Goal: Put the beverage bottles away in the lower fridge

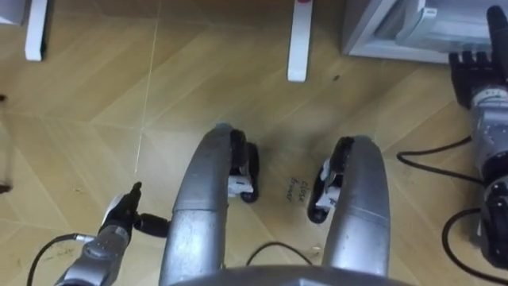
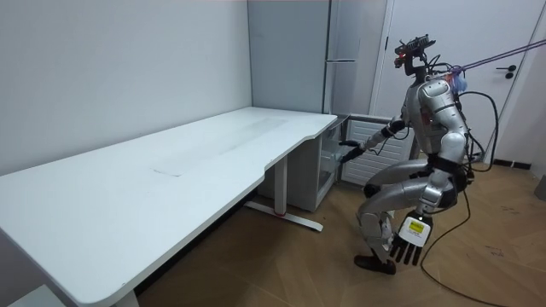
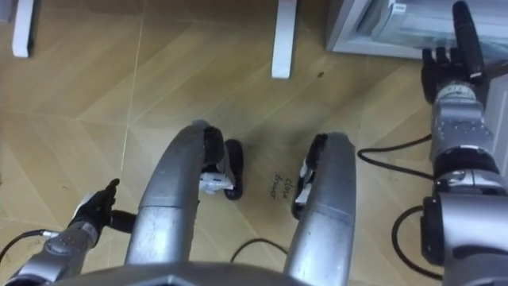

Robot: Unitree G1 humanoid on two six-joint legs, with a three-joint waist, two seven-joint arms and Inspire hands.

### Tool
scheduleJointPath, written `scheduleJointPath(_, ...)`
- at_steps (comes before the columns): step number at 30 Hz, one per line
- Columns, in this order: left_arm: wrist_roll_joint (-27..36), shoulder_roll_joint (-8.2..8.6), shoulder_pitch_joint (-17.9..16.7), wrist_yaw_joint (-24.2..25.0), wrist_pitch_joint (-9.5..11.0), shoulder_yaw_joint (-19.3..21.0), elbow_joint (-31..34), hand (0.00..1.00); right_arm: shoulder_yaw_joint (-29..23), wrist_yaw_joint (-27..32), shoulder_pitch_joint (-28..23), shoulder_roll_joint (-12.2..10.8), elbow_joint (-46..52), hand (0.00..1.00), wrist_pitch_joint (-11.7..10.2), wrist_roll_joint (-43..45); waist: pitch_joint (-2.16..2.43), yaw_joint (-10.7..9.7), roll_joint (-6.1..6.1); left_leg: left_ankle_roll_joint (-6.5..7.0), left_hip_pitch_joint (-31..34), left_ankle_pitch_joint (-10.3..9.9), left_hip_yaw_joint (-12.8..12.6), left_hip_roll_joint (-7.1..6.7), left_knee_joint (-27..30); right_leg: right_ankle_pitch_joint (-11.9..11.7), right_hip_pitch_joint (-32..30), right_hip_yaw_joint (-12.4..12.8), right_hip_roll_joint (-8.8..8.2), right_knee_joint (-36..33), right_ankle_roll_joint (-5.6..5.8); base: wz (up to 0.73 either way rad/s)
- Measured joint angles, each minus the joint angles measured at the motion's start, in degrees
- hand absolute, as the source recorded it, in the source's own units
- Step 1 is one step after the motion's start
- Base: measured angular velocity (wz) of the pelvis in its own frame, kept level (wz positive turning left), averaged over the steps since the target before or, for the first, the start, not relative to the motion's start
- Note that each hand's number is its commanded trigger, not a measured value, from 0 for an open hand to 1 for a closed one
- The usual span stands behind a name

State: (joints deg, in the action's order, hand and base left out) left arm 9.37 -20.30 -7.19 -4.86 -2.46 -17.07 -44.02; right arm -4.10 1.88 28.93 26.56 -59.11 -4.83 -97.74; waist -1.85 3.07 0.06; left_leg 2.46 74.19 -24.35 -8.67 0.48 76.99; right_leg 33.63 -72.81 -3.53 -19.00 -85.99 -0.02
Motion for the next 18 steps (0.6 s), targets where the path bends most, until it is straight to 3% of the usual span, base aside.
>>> scheduleJointPath(4,-0.18,-0.87,-1.57,0.98,0.07,0.07,1.36,0.0,0.03,1.33,0.29,0.0,-0.01,0.0,-0.1,-0.22,-0.09,0.4,-0.17,-0.61,-1.29,0.35,0.25,-0.03,-0.28,-0.14,1.36,-0.73,-0.07,0.41,-0.23,-0.01)
scheduleJointPath(11,0.1,-1.62,-8.22,1.3,0.42,2.67,4.95,0.0,0.05,4.7,2.06,0.23,1.13,0.0,-1.31,-0.85,-0.32,2.05,-0.55,-0.34,-2.37,0.48,0.94,0.16,-0.71,0.26,3.08,-2.17,-0.2,1.02,-0.79,-0.02)
scheduleJointPath(18,0.11,-1.8,-10.0,1.3,0.45,3.55,4.62,0.0,0.1,7.97,4.06,0.24,1.13,0.0,-1.46,-0.69,-0.64,2.03,-1.06,-0.46,-5.01,0.5,1.73,0.88,-2.64,1.57,7.19,-5.04,-1.01,2.72,-2.48,0.12)
